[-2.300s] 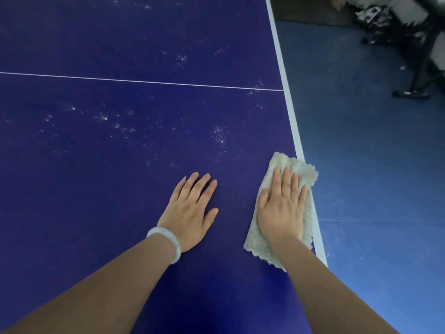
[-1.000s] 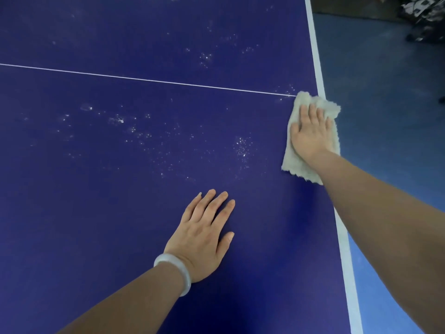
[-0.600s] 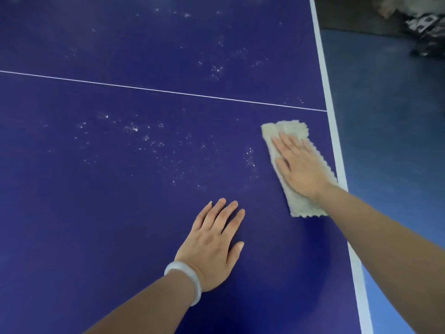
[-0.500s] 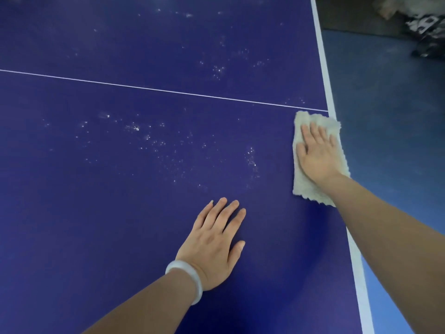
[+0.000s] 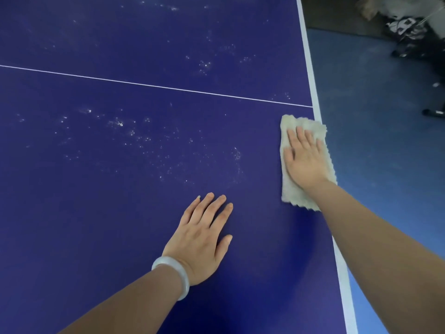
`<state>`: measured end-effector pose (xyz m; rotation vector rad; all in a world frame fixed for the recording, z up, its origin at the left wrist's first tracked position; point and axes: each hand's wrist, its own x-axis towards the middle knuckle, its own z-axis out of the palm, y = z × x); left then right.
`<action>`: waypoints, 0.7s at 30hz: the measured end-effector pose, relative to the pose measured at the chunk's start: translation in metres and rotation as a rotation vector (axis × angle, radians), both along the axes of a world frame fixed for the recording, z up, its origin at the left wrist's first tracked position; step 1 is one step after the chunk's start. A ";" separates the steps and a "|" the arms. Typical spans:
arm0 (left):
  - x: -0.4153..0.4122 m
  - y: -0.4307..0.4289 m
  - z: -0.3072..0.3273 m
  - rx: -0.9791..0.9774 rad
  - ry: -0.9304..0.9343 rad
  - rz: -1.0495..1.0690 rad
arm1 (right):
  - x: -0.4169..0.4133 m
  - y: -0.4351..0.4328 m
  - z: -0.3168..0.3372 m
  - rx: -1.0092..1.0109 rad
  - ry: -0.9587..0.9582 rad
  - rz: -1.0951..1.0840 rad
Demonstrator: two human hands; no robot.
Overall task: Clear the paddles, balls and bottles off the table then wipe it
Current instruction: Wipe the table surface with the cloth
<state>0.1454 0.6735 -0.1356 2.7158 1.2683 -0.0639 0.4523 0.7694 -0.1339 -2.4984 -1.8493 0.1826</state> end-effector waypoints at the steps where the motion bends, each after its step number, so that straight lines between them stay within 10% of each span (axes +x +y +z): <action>1: 0.000 0.000 0.000 0.000 0.004 -0.001 | -0.006 0.011 0.001 0.002 0.010 -0.063; 9: 0.001 0.000 -0.001 0.010 0.025 0.003 | -0.060 -0.011 0.000 0.000 0.056 0.418; 17: 0.001 0.000 0.000 -0.012 0.014 0.007 | -0.039 0.001 -0.003 0.008 0.039 -0.113; 21: 0.001 0.000 0.002 -0.006 0.015 0.009 | -0.080 0.004 -0.001 -0.018 0.018 0.342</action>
